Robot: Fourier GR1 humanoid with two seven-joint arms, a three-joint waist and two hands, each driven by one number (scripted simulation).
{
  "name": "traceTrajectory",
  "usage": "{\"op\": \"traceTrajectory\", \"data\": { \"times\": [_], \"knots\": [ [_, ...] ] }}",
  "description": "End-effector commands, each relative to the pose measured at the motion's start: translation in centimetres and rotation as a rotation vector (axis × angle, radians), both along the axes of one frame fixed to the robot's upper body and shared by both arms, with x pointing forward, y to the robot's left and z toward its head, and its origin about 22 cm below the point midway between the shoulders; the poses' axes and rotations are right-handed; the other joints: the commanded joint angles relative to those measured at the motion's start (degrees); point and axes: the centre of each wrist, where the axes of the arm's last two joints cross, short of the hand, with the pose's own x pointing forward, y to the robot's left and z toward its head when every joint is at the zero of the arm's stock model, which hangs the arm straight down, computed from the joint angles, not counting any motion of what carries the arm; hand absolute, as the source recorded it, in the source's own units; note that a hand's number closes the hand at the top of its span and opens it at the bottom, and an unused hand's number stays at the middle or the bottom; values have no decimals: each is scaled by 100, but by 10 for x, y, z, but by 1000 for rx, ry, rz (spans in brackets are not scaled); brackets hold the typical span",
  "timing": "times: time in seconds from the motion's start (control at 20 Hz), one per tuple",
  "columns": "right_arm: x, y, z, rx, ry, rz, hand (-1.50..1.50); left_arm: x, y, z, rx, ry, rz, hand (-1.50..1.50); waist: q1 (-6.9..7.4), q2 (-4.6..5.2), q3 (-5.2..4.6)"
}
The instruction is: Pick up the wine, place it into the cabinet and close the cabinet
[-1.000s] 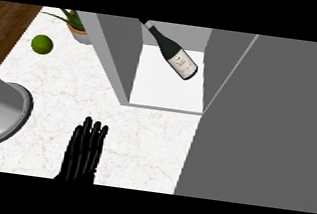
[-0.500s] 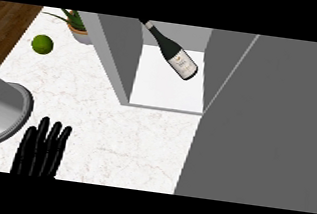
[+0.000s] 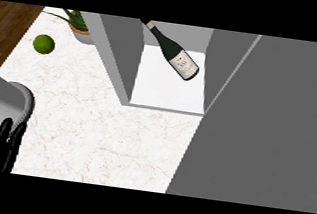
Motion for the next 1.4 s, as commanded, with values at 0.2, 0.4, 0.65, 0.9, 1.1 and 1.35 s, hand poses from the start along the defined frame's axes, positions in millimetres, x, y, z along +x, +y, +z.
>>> {"op": "traceTrajectory", "data": {
  "times": [0.2,0.4,0.65,0.9,1.1,1.35],
  "knots": [
    [-51,13,38,67,-86,134,150,4,41,-2,8,6,20,-150,-50,-11,-11],
    [-52,41,31,66,-71,157,150,-3,60,-1,35,18,22,-150,-26,-32,-12],
    [-61,64,28,103,-53,129,150,9,75,15,29,10,30,-150,-52,-24,-11],
    [-55,79,23,93,-114,67,150,23,95,21,34,12,34,-150,-63,-8,-9],
    [-43,92,30,73,-179,32,150,10,80,12,-26,22,-27,-150,48,-1,-15],
    [-29,110,30,57,-206,-8,150,18,82,4,-27,23,-43,-150,61,20,-19]
  ]
}}
